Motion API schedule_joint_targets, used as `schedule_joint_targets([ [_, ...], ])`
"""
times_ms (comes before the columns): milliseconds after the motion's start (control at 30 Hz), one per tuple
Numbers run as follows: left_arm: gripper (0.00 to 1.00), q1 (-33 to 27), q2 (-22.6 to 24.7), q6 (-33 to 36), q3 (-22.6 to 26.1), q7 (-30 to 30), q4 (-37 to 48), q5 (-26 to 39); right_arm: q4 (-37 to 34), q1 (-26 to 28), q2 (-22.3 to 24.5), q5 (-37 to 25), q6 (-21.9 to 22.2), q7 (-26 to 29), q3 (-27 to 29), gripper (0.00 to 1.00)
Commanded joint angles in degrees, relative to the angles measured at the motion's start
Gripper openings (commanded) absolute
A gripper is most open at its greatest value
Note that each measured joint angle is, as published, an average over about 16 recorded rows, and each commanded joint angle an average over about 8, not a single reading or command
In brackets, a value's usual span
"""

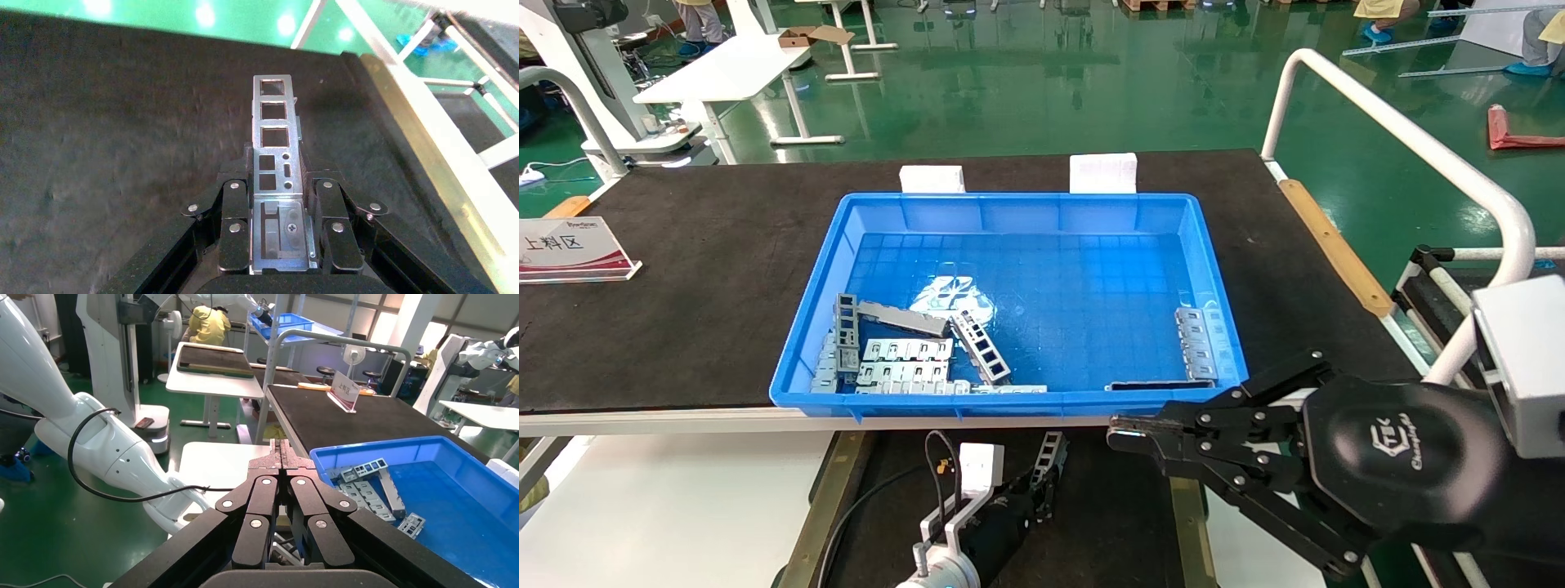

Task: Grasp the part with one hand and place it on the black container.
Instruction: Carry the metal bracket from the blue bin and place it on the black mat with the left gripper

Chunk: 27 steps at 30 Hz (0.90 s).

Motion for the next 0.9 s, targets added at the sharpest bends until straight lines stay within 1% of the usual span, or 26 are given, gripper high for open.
schedule_joint_targets([
  [33,0.0,-0.33,0.02,-1.15,1.19,-0.91,0.12,-0.91,0.0,0.0,0.0,0.0,0.0,0.0,-0.01,0.0],
  [333,0.0,-2.84,0.03,-4.12,7.48,-6.39,1.42,-4.52,0.0,0.01,0.01,0.02,0.02,-0.02,-0.04,0.0],
  [367,0.0,-3.13,0.03,-4.4,8.12,-7.0,1.56,-4.85,0.0,0.01,0.02,0.03,0.02,-0.02,-0.04,0.01],
  [400,0.03,-3.41,0.02,-4.65,8.71,-7.56,1.69,-5.13,0.0,0.01,0.02,0.03,0.02,-0.02,-0.04,0.08],
  [433,0.11,-3.69,0.02,-4.91,9.3,-8.13,1.8,-5.38,0.0,0.01,0.02,0.03,0.02,-0.02,-0.04,0.2],
  [600,0.74,-4.77,-0.01,-6.06,11.81,-10.64,2.18,-6.07,0.0,0.01,0.02,0.04,0.03,-0.03,-0.06,0.83],
  [633,0.86,-4.94,-0.02,-6.28,12.22,-11.12,2.23,-6.11,0.0,0.01,0.03,0.04,0.03,-0.03,-0.06,0.94],
  [667,0.95,-5.09,-0.03,-6.5,12.61,-11.59,2.26,-6.12,0.0,0.01,0.03,0.05,0.03,-0.03,-0.07,1.0],
  [700,1.0,-5.23,-0.04,-6.7,12.95,-12.02,2.28,-6.1,0.0,0.02,0.03,0.05,0.03,-0.03,-0.07,1.0],
  [900,1.0,-5.99,-0.1,-7.81,14.4,-14.62,2.02,-5.44,0.0,0.02,0.04,0.06,0.04,-0.04,-0.09,1.0],
])
